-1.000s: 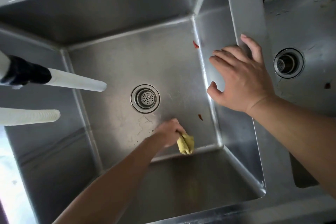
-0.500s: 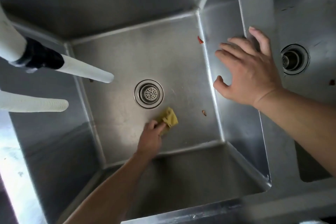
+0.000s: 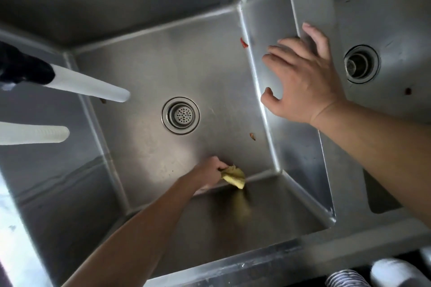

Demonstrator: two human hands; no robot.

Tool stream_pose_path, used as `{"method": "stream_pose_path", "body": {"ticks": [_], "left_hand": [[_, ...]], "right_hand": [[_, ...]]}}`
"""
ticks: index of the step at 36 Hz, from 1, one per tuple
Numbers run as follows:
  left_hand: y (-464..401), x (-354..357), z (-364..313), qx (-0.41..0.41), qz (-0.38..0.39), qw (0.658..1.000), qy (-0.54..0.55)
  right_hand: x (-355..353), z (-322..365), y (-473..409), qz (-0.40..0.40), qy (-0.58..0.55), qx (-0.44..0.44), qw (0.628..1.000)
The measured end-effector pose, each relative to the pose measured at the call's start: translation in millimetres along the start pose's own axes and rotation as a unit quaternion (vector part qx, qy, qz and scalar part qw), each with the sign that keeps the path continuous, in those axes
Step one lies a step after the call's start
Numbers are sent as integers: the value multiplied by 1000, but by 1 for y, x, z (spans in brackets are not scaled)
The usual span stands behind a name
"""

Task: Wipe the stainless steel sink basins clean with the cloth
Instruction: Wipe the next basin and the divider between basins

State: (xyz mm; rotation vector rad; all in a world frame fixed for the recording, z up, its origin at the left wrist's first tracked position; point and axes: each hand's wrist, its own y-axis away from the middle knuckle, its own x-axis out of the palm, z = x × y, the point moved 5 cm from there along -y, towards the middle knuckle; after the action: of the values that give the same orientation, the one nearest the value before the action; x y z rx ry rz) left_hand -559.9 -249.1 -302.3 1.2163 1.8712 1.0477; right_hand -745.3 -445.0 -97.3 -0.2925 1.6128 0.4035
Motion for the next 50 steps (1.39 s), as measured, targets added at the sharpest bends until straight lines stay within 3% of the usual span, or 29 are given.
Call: {"method": "stream_pose_path", "body": {"ticks": [5, 9, 16, 25, 31, 45, 50], "left_hand": [[-5, 26, -61, 90, -8, 996, -27], [-17, 62, -103, 126, 33, 988, -88], [-32, 72, -102, 93, 32, 975, -201], [-27, 68, -81, 74, 43, 970, -229], [-5, 55, -38, 43, 12, 972, -230], [82, 30, 63, -133, 3, 968, -215], [107, 13, 90, -197, 18, 958, -209]], "right_hand": [[1, 0, 0, 5, 2, 1, 1000], [-1, 0, 0, -8, -2, 1, 1000], [0, 1, 0, -4, 0, -1, 1000], [0, 1, 0, 12, 5, -2, 1000], [-3, 1, 1, 14, -1, -2, 1000], [0, 6, 3, 31, -14, -31, 999], [4, 13, 3, 68, 52, -66, 994]]}}
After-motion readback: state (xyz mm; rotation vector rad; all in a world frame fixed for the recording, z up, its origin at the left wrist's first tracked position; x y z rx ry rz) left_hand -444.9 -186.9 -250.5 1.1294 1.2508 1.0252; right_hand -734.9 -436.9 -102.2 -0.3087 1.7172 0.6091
